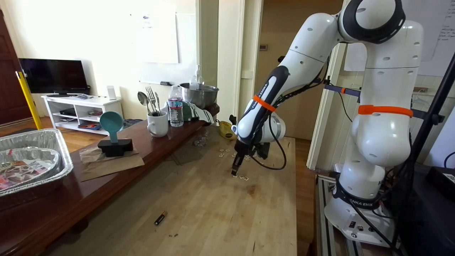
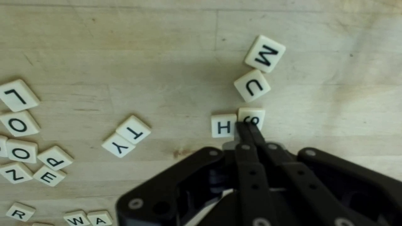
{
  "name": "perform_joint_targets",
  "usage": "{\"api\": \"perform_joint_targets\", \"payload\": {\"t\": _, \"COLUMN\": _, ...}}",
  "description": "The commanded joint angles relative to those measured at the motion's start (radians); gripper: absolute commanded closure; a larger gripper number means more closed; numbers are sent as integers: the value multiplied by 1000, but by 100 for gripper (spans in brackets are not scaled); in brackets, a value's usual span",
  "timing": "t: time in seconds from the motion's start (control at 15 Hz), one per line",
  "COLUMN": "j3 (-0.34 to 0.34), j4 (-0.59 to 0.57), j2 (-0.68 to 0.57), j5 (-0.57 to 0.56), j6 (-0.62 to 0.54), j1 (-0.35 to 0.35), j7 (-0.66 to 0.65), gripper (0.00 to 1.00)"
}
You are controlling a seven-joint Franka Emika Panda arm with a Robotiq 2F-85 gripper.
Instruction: Align the blocks on the table
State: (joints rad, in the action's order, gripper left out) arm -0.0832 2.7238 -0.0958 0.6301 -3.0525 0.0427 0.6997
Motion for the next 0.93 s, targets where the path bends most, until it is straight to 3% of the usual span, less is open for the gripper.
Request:
{"api": "perform_joint_targets", "payload": {"t": 0.0, "j3": 25, "j4": 8, "j2": -44, "j5": -28, "j6": -59, "j1": -12, "j7": -63, "gripper": 100}}
{"api": "perform_joint_targets", "payload": {"t": 0.87, "j3": 130, "j4": 32, "j2": -36, "j5": -126, "j6": -12, "j1": -83, "j7": -405, "gripper": 100}}
